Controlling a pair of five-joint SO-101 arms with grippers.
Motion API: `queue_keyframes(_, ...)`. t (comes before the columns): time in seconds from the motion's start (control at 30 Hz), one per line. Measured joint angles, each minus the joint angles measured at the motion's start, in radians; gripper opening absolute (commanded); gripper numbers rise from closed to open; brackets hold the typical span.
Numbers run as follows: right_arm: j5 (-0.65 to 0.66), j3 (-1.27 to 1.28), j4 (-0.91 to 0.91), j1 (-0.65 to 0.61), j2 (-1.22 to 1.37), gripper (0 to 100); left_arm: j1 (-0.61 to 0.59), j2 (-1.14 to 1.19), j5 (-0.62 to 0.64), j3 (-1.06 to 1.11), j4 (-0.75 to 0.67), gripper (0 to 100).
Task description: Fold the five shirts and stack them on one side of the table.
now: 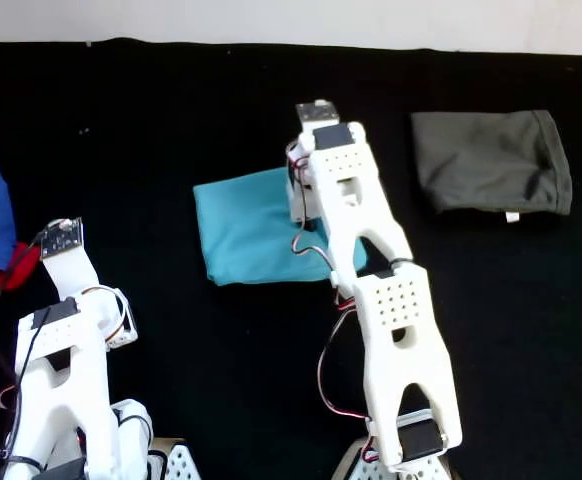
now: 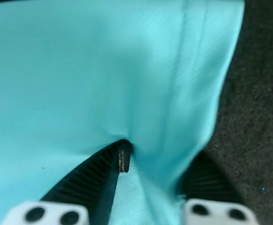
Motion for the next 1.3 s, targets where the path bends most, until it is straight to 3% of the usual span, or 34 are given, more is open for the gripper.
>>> queue_keyframes(0.3,0.014,-0.144,0.104,0.055,-0.009,0.6,0.0,0.0,0.0,0.0,0.0,15)
queue_keyframes(0.5,0.16,-0.342,0.163,0.181,-0.101,0.6,0.0,0.0,0.0,0.0,0.0,15)
queue_keyframes(0.87,0.451,-0.359,0.166,0.4,-0.385,0.6,0.0,0.0,0.0,0.0,0.0,15)
queue_keyframes(1.1,0.529,-0.334,0.087,0.508,-0.399,0.6,0.0,0.0,0.0,0.0,0.0,15)
queue_keyframes(1.3,0.605,-0.104,-0.104,0.582,-0.397,0.6,0.0,0.0,0.0,0.0,0.0,15)
